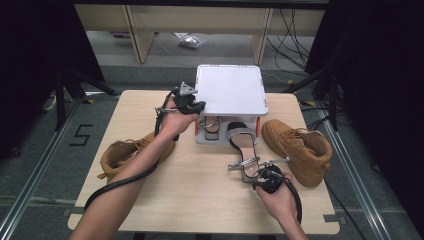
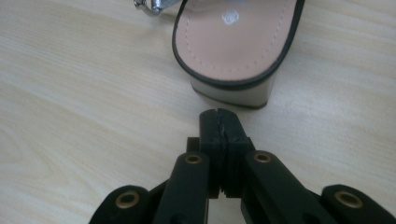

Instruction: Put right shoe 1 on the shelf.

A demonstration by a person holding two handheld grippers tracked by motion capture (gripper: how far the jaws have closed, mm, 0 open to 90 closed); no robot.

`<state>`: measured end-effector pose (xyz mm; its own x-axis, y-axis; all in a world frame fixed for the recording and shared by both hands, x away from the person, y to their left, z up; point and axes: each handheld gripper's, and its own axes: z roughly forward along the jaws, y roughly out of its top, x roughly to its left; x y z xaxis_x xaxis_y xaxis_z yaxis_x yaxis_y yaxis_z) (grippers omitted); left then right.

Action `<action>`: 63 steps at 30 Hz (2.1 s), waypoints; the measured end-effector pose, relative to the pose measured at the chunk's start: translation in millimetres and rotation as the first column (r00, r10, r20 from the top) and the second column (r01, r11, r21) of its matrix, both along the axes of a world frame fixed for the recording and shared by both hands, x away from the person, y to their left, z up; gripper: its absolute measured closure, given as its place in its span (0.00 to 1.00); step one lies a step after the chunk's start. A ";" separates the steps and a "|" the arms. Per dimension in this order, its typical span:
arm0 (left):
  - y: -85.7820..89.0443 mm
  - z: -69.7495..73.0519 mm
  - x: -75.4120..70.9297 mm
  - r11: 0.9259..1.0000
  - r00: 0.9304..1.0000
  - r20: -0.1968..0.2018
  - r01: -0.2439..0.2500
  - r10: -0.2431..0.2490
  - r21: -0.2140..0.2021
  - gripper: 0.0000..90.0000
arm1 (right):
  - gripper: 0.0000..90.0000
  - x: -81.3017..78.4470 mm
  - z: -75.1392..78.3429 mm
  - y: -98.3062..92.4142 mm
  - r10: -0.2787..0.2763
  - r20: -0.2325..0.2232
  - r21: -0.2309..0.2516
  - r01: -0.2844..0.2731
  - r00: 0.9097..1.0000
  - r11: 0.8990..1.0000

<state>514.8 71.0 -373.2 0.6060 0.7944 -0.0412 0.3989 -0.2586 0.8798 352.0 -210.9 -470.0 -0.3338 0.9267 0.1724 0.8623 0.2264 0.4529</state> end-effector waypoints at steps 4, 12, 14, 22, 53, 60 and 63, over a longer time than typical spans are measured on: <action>0.0 0.2 0.0 1.000 1.000 -0.001 0.000 0.000 0.002 1.00 | 1.00 5.4 -2.0 2.8 0.014 0.018 0.004 -0.014 1.000 1.000; -0.1 0.4 0.1 1.000 1.000 0.000 0.002 -0.002 0.006 1.00 | 1.00 10.2 -2.9 9.3 0.024 0.006 -0.002 -0.024 1.000 1.000; -0.6 0.0 0.4 1.000 1.000 0.003 0.004 -0.004 0.000 1.00 | 1.00 11.8 -2.4 11.7 0.025 -0.004 0.015 -0.024 1.000 1.000; 0.3 0.5 0.3 1.000 1.000 -0.002 0.003 -0.003 0.005 1.00 | 1.00 20.7 -0.8 23.2 0.047 0.049 0.003 -0.048 0.998 0.999; -1.0 1.5 1.5 1.000 1.000 0.015 0.012 -0.013 0.022 1.00 | 1.00 58.2 24.0 34.7 0.011 0.209 -0.038 -0.003 0.978 0.999; -1.2 1.0 1.8 1.000 1.000 0.019 0.016 -0.017 0.018 1.00 | 1.00 65.8 26.0 39.0 0.011 0.228 -0.045 0.000 0.974 0.999; -1.3 1.6 1.4 1.000 1.000 0.014 0.013 -0.013 0.025 1.00 | 1.00 68.5 25.6 40.8 0.012 0.230 -0.044 -0.002 0.973 0.999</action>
<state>516.3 69.8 -371.6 0.6168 0.7870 -0.0130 0.3830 -0.2856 0.8785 420.5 -170.1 -444.4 -0.3662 0.9292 0.0503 0.7347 0.2555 0.6284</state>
